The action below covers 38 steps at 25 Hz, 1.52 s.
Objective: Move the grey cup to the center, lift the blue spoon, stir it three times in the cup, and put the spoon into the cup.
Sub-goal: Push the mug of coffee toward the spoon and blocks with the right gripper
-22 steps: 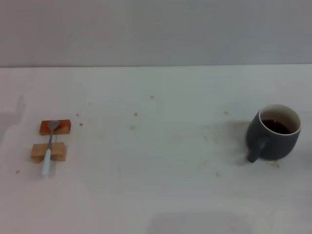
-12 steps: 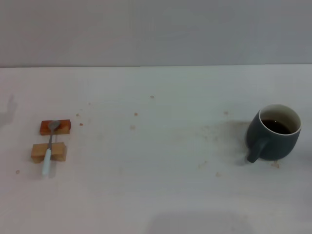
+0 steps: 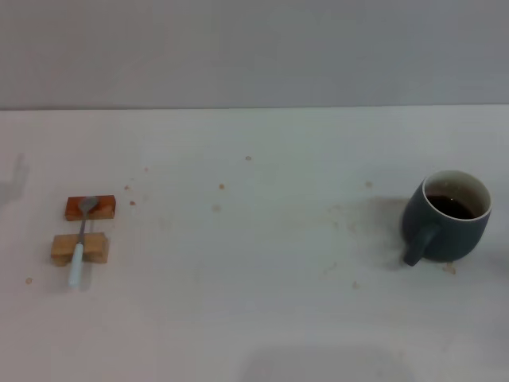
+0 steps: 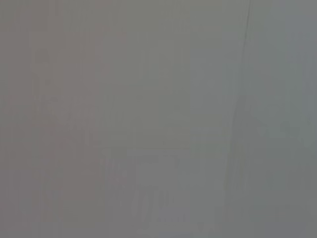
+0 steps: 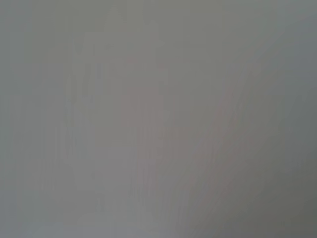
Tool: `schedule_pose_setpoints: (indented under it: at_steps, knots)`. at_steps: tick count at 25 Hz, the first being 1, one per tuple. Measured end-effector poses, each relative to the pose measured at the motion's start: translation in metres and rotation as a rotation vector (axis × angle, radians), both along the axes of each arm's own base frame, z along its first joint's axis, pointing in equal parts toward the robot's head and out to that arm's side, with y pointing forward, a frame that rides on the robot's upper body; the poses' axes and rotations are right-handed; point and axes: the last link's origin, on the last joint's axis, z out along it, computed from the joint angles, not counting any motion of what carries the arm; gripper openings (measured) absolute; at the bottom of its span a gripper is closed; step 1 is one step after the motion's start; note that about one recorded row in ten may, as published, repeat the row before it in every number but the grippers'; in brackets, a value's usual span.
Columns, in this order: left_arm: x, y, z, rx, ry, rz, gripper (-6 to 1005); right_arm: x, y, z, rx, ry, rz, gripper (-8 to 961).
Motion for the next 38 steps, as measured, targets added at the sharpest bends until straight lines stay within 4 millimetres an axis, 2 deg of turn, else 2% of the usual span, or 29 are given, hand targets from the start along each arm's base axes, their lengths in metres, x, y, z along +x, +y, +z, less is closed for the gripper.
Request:
schedule_pose_setpoints:
  at_steps: [8, 13, 18, 29, 38]
  knots:
    - [0.001, 0.002, 0.004, 0.016, 0.008, -0.002, 667, 0.002, -0.017, -0.014, -0.034, 0.051, 0.057, 409]
    - [0.002, 0.004, 0.007, 0.021, 0.014, -0.006, 667, -0.005, -0.024, -0.026, -0.098, 0.031, 0.13, 168]
    - [0.003, 0.005, 0.007, 0.021, 0.015, -0.007, 667, -0.013, -0.026, -0.042, -0.181, 0.043, 0.187, -3]
    - [0.005, 0.005, 0.008, 0.026, 0.015, -0.017, 667, -0.017, -0.034, -0.064, -0.31, 0.045, 0.223, -1]
    - [0.008, 0.008, 0.011, 0.035, 0.018, -0.029, 666, -0.033, -0.034, -0.088, -0.44, 0.05, 0.282, -2]
